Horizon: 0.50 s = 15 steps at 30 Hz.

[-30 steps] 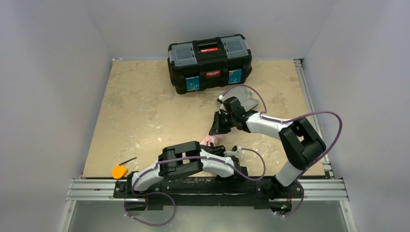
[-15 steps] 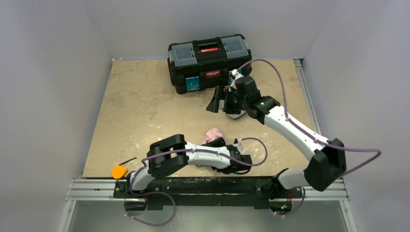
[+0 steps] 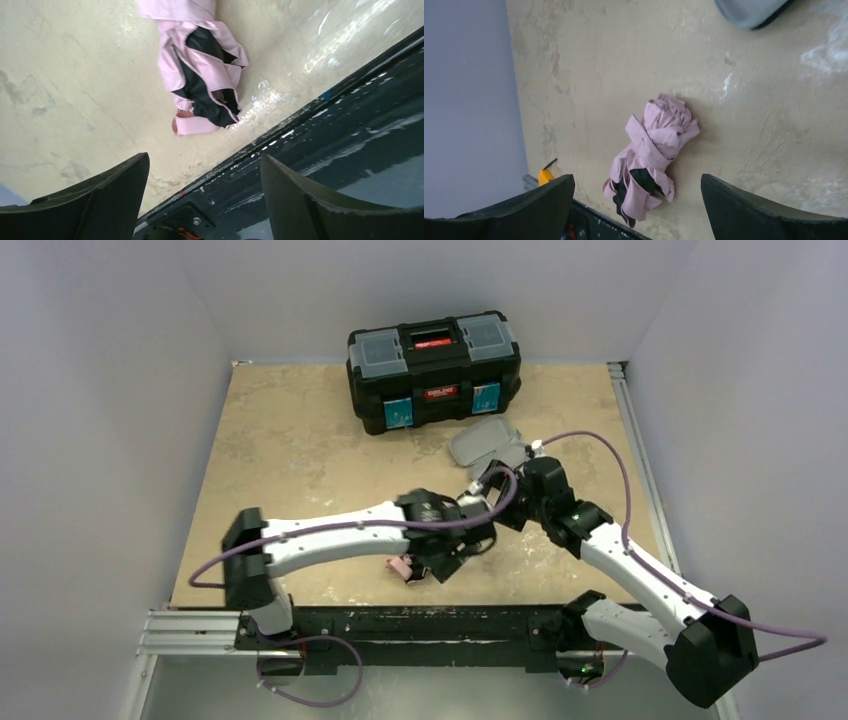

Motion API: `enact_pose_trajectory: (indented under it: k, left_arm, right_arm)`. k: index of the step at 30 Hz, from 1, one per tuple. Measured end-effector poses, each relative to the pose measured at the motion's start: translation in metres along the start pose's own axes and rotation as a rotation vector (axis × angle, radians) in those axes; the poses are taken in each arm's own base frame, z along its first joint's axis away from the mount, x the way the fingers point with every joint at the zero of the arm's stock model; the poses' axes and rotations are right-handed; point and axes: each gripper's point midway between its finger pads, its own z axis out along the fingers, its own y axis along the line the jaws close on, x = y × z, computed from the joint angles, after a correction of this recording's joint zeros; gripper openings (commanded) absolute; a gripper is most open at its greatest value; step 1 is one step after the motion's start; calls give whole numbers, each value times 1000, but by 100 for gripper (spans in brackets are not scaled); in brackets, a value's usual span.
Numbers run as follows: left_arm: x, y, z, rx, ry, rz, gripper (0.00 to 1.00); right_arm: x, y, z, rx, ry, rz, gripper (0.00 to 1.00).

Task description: Put away the umbrella

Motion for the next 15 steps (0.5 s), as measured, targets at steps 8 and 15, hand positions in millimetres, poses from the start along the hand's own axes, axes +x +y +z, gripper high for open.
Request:
enact_pose_trajectory:
  k: [8, 15]
  left_arm:
    - [9, 101, -27, 75, -143, -386, 77]
    - [46, 125, -7, 114, -94, -539, 77]
  right_arm:
    - [58, -16, 31, -23, 164, 157, 99]
    - [79, -5, 63, -41, 217, 245, 99]
